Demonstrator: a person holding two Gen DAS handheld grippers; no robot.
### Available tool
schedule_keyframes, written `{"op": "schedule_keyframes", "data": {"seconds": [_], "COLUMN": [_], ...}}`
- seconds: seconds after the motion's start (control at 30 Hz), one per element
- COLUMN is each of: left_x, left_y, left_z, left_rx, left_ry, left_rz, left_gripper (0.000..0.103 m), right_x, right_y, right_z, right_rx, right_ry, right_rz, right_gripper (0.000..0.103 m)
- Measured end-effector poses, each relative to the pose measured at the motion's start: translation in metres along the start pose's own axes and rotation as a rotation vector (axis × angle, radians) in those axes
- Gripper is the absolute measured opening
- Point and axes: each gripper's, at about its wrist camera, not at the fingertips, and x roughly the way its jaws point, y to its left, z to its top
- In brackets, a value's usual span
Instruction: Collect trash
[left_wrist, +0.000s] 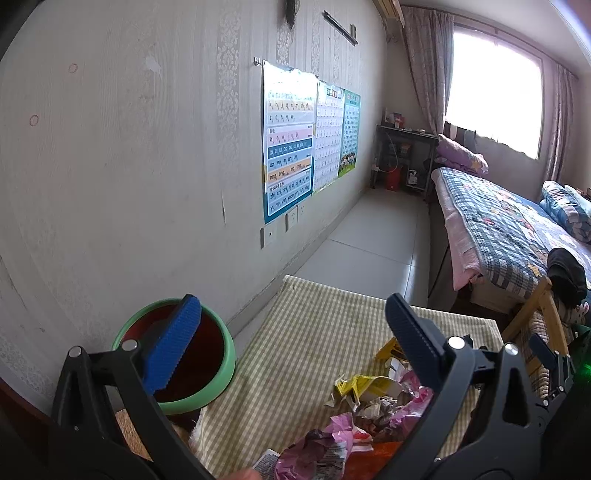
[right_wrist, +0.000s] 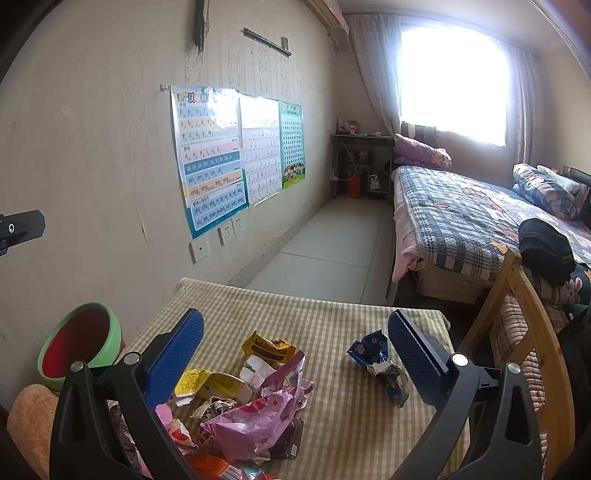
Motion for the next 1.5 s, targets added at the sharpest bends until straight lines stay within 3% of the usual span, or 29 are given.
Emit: {"op": "schedule_keyframes", "data": {"seconds": [1.5], "left_x": [0.0081], "left_y": [0.0084], "left_z": [-0.0023], "left_rx": [-0.005], "left_ry": [0.020], "left_rz": [0.008], "left_gripper": [0.098], "right_x": [0.0013], "right_y": [0.0005], "right_z": [-0.0034], "right_rx": [-0.012], "right_ry": [0.012], "right_rz": [-0.001], "right_gripper": [0.096]}}
